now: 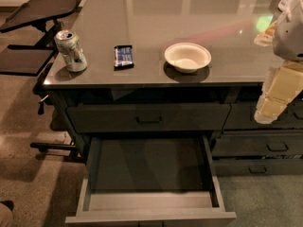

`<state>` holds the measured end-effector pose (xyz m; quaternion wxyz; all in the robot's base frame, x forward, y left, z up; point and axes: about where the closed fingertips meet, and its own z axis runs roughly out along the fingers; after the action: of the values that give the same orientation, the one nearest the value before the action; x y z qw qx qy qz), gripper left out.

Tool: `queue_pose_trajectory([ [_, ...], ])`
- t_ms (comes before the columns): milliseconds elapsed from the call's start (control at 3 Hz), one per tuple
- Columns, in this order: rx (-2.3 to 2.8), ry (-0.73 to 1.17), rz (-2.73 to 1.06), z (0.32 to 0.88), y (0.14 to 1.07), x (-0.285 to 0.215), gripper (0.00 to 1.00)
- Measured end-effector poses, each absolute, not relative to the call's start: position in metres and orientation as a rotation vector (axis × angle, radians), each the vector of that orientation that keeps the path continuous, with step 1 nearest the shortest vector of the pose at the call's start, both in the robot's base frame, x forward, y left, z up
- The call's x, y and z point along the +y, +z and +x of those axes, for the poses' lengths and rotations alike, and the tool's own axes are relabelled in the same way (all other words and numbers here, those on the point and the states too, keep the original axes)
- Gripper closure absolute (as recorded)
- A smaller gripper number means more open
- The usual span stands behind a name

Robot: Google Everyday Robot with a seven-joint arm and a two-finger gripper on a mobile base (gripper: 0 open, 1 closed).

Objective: Place 7up can into middle drawer

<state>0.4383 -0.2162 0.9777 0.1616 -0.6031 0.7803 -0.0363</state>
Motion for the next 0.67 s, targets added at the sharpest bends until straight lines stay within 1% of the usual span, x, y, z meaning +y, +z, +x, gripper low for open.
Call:
queue_pose_trajectory([
  [667,2.204,-0.094,-1.722,0.4404,0.9802,-0.2142,0.0],
])
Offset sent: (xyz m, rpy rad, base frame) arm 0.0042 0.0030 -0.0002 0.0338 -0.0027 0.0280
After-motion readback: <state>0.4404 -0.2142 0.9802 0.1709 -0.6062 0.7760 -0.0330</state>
